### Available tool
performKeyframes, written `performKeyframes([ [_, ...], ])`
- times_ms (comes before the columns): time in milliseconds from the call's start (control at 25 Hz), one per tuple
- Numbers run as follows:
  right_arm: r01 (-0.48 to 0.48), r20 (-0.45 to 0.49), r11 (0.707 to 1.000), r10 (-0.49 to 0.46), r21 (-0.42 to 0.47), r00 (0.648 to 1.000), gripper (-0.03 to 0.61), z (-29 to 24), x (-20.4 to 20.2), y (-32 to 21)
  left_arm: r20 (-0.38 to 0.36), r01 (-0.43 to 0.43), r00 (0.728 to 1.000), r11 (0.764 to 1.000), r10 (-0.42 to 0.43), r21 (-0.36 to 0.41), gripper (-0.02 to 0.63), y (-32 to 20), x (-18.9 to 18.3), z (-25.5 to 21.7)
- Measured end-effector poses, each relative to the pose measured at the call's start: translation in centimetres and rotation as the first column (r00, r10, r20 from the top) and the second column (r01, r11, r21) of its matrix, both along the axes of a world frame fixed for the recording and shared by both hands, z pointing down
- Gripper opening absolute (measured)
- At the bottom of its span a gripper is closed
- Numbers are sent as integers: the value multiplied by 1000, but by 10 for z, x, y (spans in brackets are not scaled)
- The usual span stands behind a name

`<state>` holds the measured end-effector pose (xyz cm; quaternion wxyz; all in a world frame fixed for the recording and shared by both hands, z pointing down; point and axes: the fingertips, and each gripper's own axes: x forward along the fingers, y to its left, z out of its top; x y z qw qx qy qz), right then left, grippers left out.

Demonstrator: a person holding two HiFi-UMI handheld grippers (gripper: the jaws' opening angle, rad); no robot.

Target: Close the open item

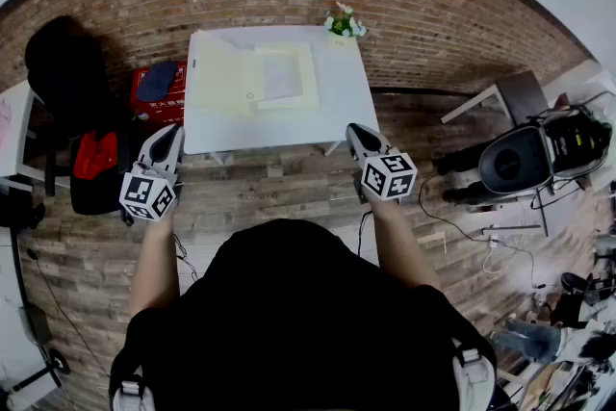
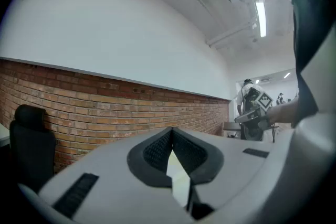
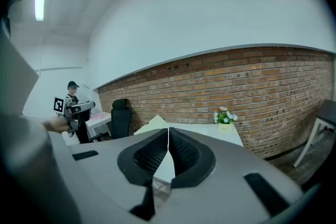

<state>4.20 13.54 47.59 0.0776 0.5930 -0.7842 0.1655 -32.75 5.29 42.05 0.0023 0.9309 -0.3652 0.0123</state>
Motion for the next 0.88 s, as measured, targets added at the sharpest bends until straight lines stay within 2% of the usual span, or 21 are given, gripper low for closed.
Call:
performKeyframes([
  [400, 13, -4, 1000, -13, 2, 1000, 28, -7, -18, -1, -9, -12, 1000, 1000, 12, -12, 11, -6, -11, 0],
  [880, -21, 42, 1000, 22, -2, 999, 28, 5, -11, -2, 11, -31, 999, 999, 32, -34, 11, -6, -3, 13],
])
